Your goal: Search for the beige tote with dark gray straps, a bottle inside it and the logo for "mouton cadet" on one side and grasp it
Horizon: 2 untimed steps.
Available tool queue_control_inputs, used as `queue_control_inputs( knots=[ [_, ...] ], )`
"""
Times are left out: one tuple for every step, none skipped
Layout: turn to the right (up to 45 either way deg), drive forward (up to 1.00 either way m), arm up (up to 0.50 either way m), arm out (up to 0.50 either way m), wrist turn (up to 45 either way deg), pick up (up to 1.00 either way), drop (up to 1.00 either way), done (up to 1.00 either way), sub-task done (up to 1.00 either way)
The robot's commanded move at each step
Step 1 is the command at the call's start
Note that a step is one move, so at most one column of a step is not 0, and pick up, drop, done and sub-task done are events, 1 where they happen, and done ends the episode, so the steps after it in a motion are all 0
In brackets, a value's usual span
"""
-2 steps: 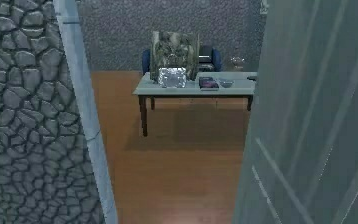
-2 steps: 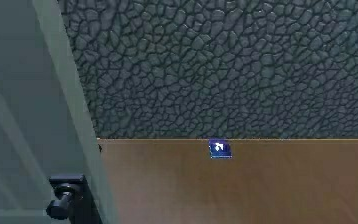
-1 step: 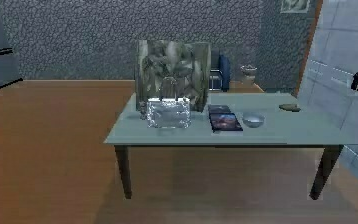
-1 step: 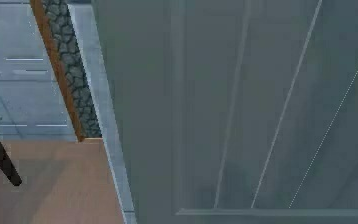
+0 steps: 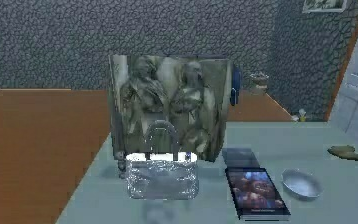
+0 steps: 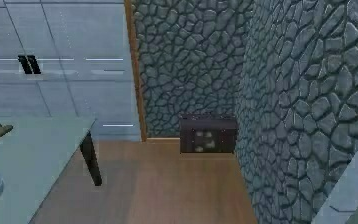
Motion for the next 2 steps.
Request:
queue_control_inputs(
  knots=[
    [-45.0,0.0,0.0,0.0,0.0,0.0,0.0,0.0,0.0],
    [-45.0,0.0,0.0,0.0,0.0,0.0,0.0,0.0,0.0]
  ],
)
